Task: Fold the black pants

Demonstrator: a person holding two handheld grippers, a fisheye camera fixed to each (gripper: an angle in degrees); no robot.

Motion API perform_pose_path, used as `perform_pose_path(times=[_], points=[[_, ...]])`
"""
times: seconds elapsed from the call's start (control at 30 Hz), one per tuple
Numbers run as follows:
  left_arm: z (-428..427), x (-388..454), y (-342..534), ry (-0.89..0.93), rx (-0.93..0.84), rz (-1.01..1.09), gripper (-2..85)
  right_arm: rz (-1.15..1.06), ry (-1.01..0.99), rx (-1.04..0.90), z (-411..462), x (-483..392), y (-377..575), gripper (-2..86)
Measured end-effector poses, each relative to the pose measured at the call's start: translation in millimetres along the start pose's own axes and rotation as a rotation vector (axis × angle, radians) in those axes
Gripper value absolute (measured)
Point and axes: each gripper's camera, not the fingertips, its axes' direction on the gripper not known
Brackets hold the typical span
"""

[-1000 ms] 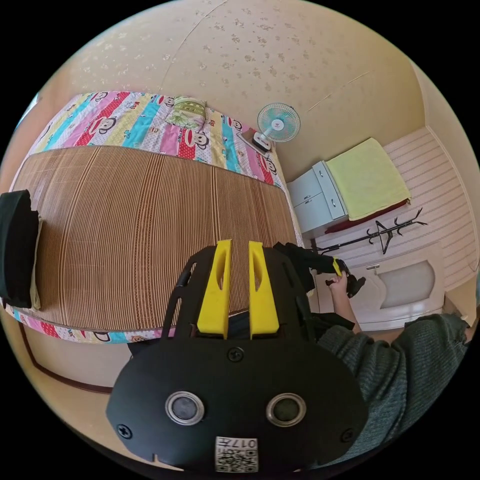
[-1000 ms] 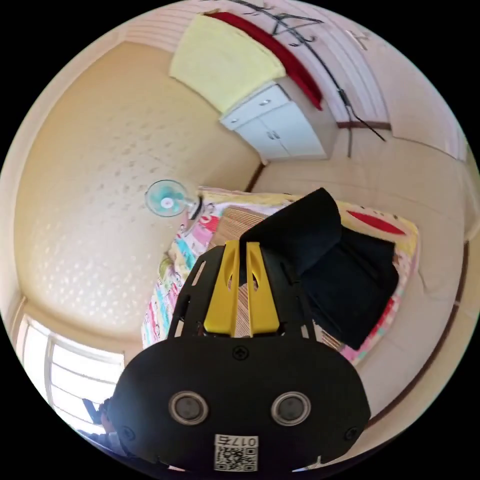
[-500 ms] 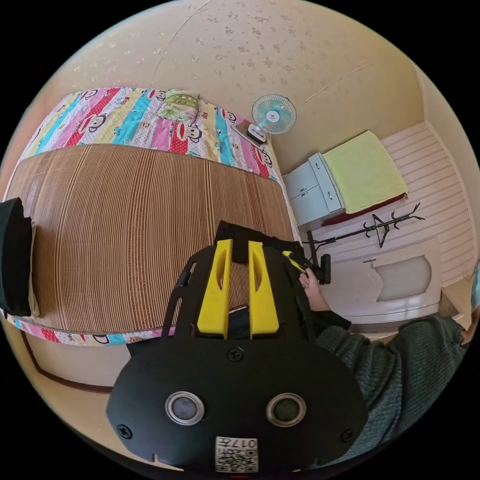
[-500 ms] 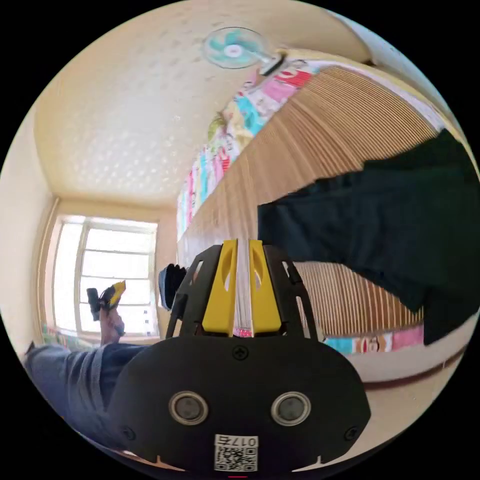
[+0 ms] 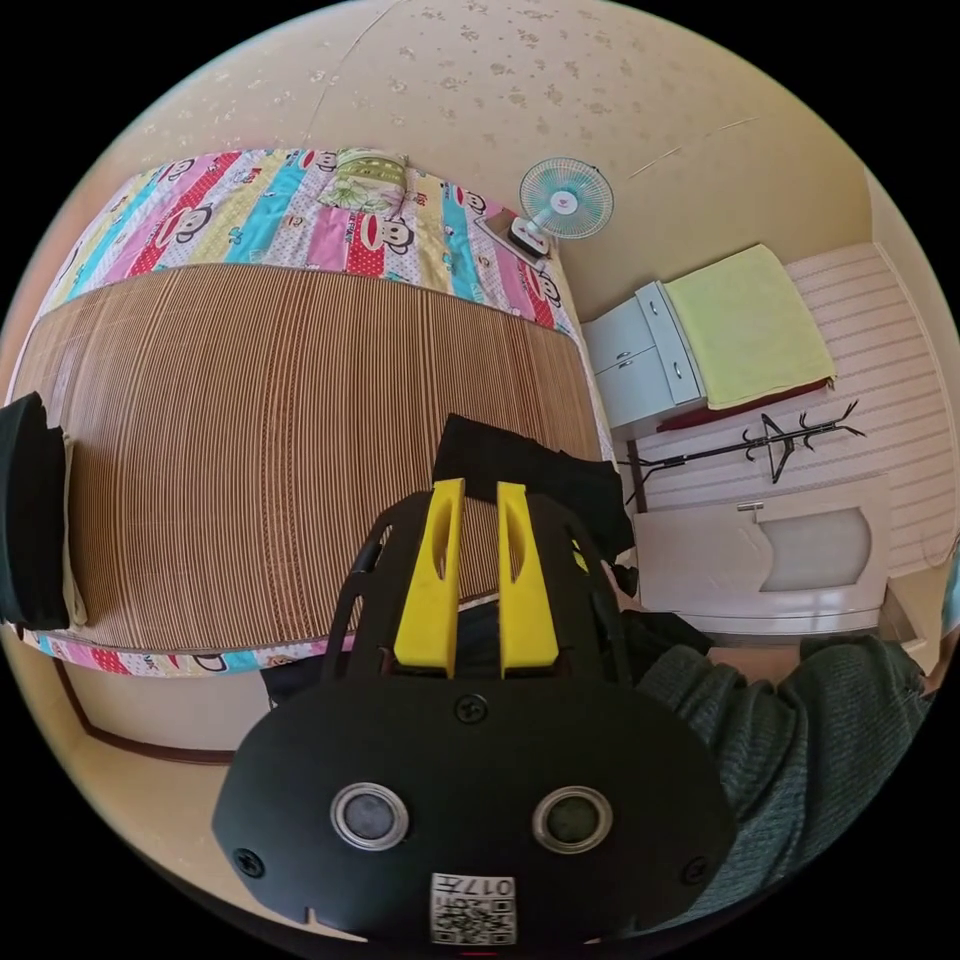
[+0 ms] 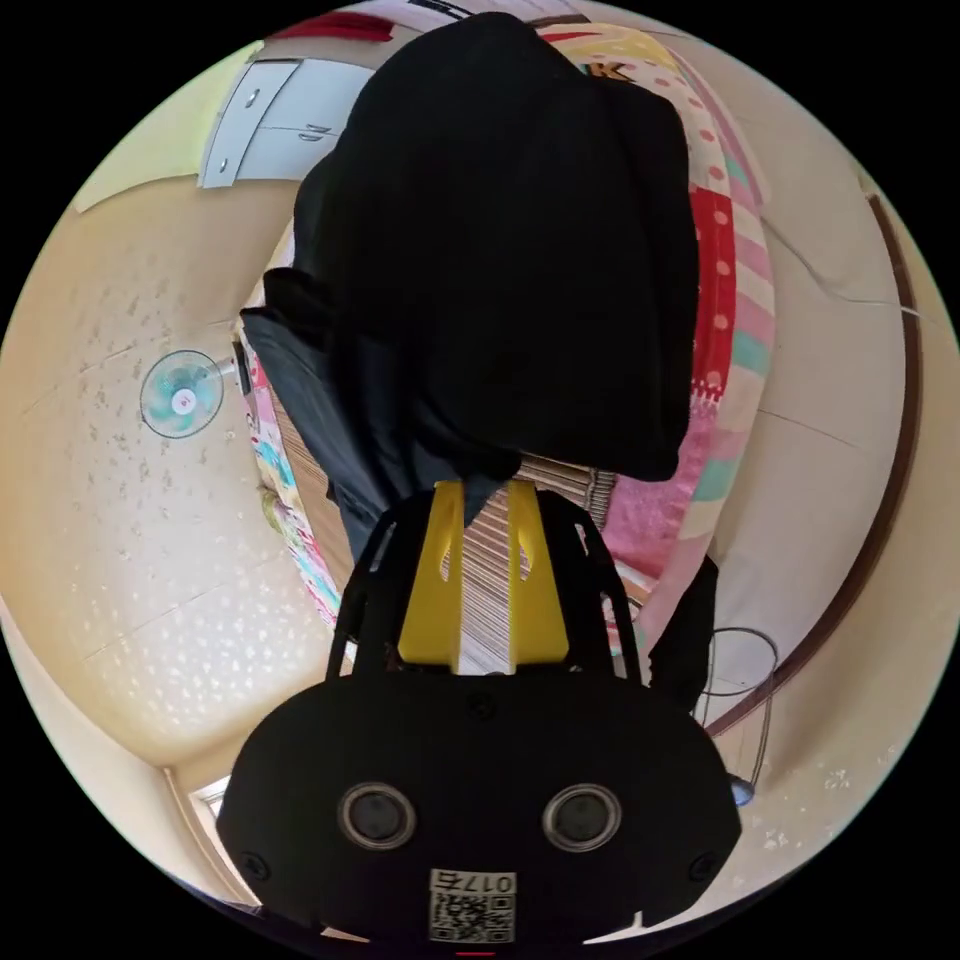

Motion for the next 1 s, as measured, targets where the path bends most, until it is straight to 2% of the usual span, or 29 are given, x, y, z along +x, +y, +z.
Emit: perform_pose_path(times=[0.13,0.2,0.23,0.43,0.6,0.67,0.77,0.87,1.0], points=[[2.0,11.0,-9.1,0.014,0.014,0.026,6.4,-0.197,-0.144,0.024,-11.5,-12.9,23.2,3.0],[0.7,13.5,-10.3,0.022,0.022,0.035,6.4,-0.359,-0.387,0.026,-26.8,-28.2,43.0,2.2],[-0.1,14.6,-10.4,0.022,0.024,0.042,6.4,-0.388,-0.399,0.037,-31.2,-34.0,48.1,2.1],[-7.1,17.8,-4.6,0.053,0.037,0.085,6.4,-0.904,-0.418,-0.073,-42.0,-132.1,106.2,0.9],[-25.9,37.5,-2.2,0.124,0.082,0.212,7.3,-1.321,-0.601,-0.207,-42.8,-191.6,213.2,0.1],[-33.8,54.6,-5.0,0.177,0.095,0.310,8.1,-1.389,-0.645,-0.217,-41.8,-198.8,246.5,0.0],[-52.2,78.8,-10.7,0.264,0.108,0.429,9.4,-1.401,-0.922,-0.284,-37.2,-194.0,283.8,-0.1],[-85.9,90.8,-13.1,0.281,0.169,0.488,9.8,-1.375,-1.179,-0.355,-28.5,-192.5,314.8,-0.1],[-114.2,88.4,-7.7,0.233,0.186,0.528,11.9,-1.505,-1.355,-0.405,-29.5,-212.3,379.8,-0.2]])
